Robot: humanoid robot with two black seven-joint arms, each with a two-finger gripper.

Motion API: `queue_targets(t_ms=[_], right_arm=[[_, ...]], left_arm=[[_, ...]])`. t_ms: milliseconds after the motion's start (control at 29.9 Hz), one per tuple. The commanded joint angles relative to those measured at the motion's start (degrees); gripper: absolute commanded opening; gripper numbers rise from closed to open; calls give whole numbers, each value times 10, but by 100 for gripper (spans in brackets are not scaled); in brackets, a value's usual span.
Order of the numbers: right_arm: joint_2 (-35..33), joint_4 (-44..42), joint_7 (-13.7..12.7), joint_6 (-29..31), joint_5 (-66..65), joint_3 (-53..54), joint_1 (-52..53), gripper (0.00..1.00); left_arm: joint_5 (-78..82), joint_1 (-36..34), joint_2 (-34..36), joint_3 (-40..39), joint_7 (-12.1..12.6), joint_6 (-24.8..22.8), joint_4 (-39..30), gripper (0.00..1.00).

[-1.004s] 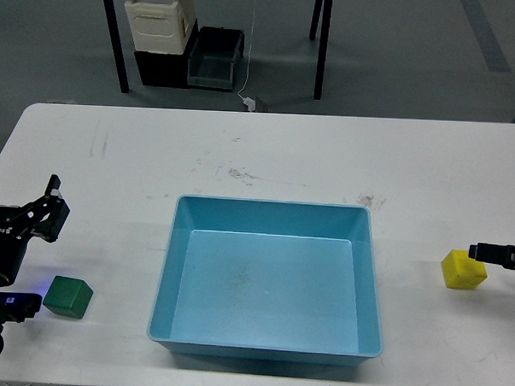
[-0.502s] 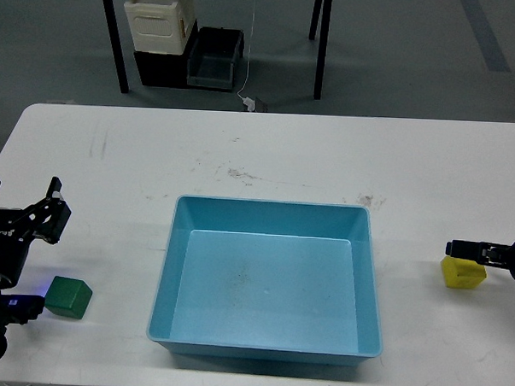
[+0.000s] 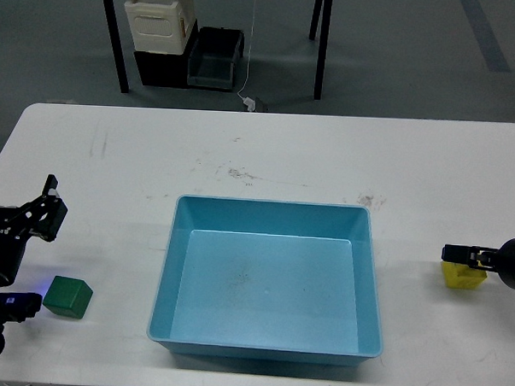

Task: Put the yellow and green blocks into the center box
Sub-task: 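Lower the right gripper onto the yellow cube and close on it, then lift the yellow cube with the right gripper and carry it over the box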

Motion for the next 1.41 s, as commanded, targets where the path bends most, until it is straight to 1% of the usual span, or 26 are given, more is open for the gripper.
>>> queue_targets(t_ms=[0,100,335,402,469,536,569,669,770,803,971,1071,1172,1372], right_arm=[[1,1,0,-1,-2,0,-3,92],[1,2,0,-1,-3,0,-4,89],[1,1,0,-1,-4,-1,-5,68],[0,1,-7,0,-3,-9,-4,60],[-2,0,-22,0,0,-28,4,49],[-2,0,-39,0,5,-38,5,34],[-1,-1,-46,0,5,-39,5,29],[2,-8,-51,-1,6,-31,6,14],[3,-28,-49,-5,7,8,9,2],[3,-33,-49,-5,7,29,9,0],[2,-49,-47,-3,7,148,11,0],[1,-50,-44,-2,5,194,21,0],[2,-49,-26,-4,5,209,58,0],[4,-55,-7,-16,5,212,127,0]], left_arm=[[0,0,0,0,0,-1,0,100],[0,1,0,0,0,-1,0,100],[0,1,0,0,0,-1,0,100],[0,1,0,0,0,-1,0,100],[0,1,0,-1,-1,-1,0,100],[0,1,0,-1,0,-1,0,100],[0,1,0,-1,0,0,0,100],[0,1,0,-1,0,-1,0,100],[0,1,0,-1,0,-1,0,100],[0,1,0,-1,-1,0,0,100],[0,1,0,-1,-1,0,0,100],[0,1,0,0,-16,0,0,100],[0,0,0,0,-26,0,0,100],[0,0,1,0,-26,0,0,100]])
